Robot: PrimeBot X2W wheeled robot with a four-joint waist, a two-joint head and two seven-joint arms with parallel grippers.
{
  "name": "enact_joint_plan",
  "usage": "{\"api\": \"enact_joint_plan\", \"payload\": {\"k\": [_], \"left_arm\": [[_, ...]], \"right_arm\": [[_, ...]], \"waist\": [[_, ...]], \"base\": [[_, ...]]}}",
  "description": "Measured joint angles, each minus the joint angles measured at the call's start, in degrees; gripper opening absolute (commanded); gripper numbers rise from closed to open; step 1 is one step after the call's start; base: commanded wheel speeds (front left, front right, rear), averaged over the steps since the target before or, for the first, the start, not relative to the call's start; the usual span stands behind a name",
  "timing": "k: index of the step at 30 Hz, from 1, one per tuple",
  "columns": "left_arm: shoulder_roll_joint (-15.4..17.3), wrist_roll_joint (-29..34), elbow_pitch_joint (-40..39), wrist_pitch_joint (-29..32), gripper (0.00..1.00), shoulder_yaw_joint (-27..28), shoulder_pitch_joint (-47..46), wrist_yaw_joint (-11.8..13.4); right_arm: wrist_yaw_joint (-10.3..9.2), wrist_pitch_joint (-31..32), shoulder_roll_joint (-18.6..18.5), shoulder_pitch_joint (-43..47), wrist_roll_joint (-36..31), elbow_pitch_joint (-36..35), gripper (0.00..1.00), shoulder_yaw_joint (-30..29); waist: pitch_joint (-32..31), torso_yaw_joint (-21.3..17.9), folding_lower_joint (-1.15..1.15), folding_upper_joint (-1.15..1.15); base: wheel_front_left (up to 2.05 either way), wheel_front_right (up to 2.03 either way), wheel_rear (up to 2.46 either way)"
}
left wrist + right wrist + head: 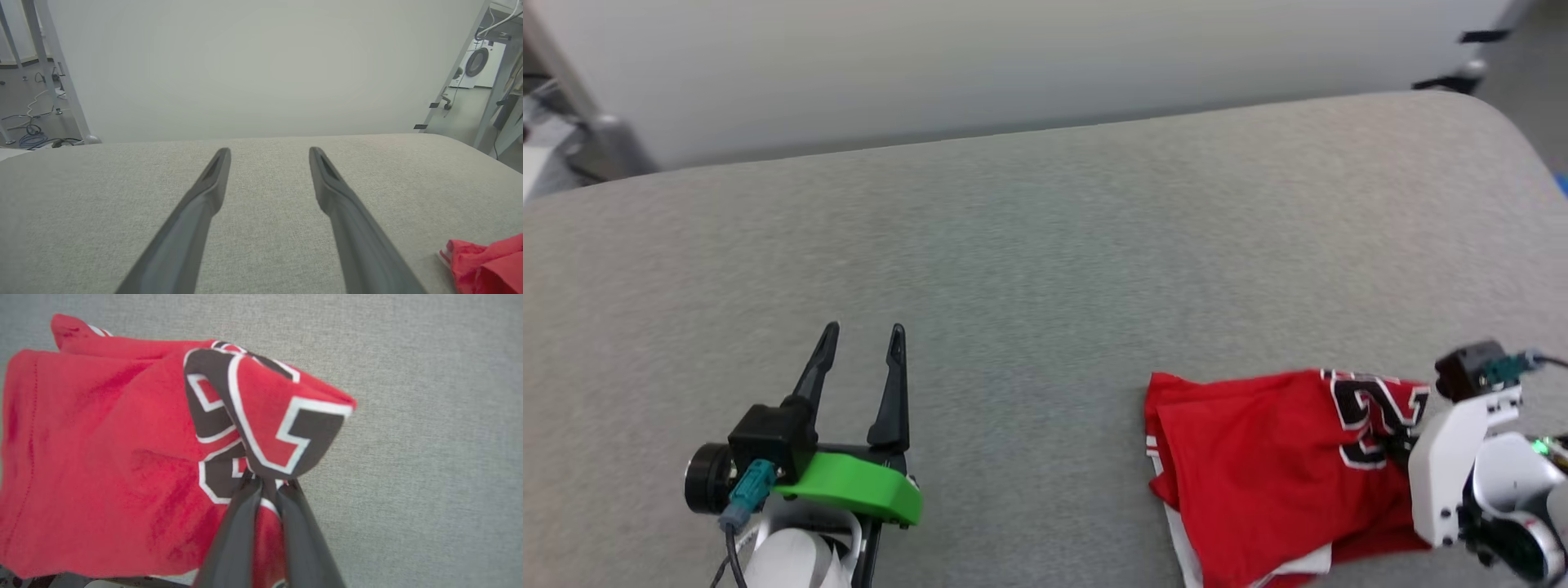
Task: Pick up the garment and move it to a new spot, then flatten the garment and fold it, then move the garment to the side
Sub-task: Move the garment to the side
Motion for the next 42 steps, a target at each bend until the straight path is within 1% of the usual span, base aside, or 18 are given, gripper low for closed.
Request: {"api": "enact_joint_plan", "payload": {"k": [2,6,10,13,16,20,25,31,36,37,38,39,42], "left_arm": [[0.2,0.3,-0.5,0.1,1.00,-0.4,-0.8,0.0],[0.7,1.2,-2.3,1.0,1.00,-1.1,-3.4,0.1],[1.7,2.5,-4.9,3.0,1.00,-1.7,-5.8,0.0],[2.9,3.5,-7.9,5.0,1.00,-2.3,-8.4,-0.1],[3.8,4.8,-10.2,6.8,1.00,-3.4,-11.5,-0.8],[4.7,6.3,-13.2,8.9,1.00,-4.4,-15.9,-1.3],[5.1,7.2,-16.4,10.4,1.00,-5.0,-19.8,-1.8],[5.7,7.7,-17.9,10.7,1.00,-5.1,-21.5,-1.7],[5.6,8.3,-18.0,10.6,1.00,-6.0,-21.8,-1.7],[5.6,8.3,-18.0,10.6,1.00,-6.3,-21.8,-1.7],[5.6,8.3,-17.9,10.4,1.00,-6.6,-21.8,-1.7],[5.5,8.3,-17.8,10.3,1.00,-6.7,-21.9,-1.7],[5.4,8.3,-17.3,9.9,1.00,-6.9,-21.9,-1.7]], "right_arm": [[0.00,0.0,0.3,-2.5,-0.5,1.3,0.00,-0.1],[0.00,-2.1,1.0,-8.5,-1.7,5.5,0.00,0.0],[0.00,-5.0,0.6,-14.3,-3.5,10.8,0.00,-1.0],[0.00,-8.8,0.0,-19.8,-5.2,16.0,0.00,-3.5],[0.00,-12.2,-1.3,-24.6,-6.2,21.8,0.00,-6.9],[0.00,-15.3,-3.2,-29.8,-8.5,28.5,0.00,-11.8],[0.00,-19.4,-5.6,-36.1,-11.5,34.3,0.00,-14.7],[0.00,-23.5,-6.6,-41.6,-13.7,41.3,0.00,-15.9],[0.00,-27.6,-6.8,-43.8,-19.3,48.1,0.00,-19.3],[0.00,-28.4,-6.9,-44.1,-20.2,49.1,0.11,-19.9],[0.00,-29.6,-6.8,-44.5,-21.3,50.2,0.44,-20.7],[0.00,-30.6,-6.7,-44.8,-22.1,51.3,1.00,-21.5],[0.00,-33.5,-6.0,-45.6,-24.0,53.6,1.00,-22.9]], "waist": [[0.4,-2.1,0.00,0.00],[2.0,-7.1,0.00,0.00],[4.9,-10.3,0.00,0.00],[8.0,-12.2,0.00,0.00],[11.3,-13.4,0.01,0.00],[16.0,-14.0,0.01,0.00],[22.0,-13.3,0.01,0.00],[28.4,-11.9,0.02,0.00],[32.1,-10.4,0.01,0.00],[32.5,-10.1,0.01,0.00],[32.8,-9.7,0.01,0.00],[33.0,-9.3,0.01,0.00],[33.1,-8.5,0.01,0.00]], "base": [[0.00,0.00,0.00],[0.00,0.00,0.00],[0.00,0.00,0.00],[0.00,0.00,0.00],[0.00,0.00,0.00],[0.00,0.00,0.00],[0.00,0.00,0.00],[0.00,0.00,0.00],[0.00,0.00,0.00],[0.00,0.00,0.00],[0.00,0.00,0.00],[0.00,0.00,0.00],[0.00,0.00,0.00]]}}
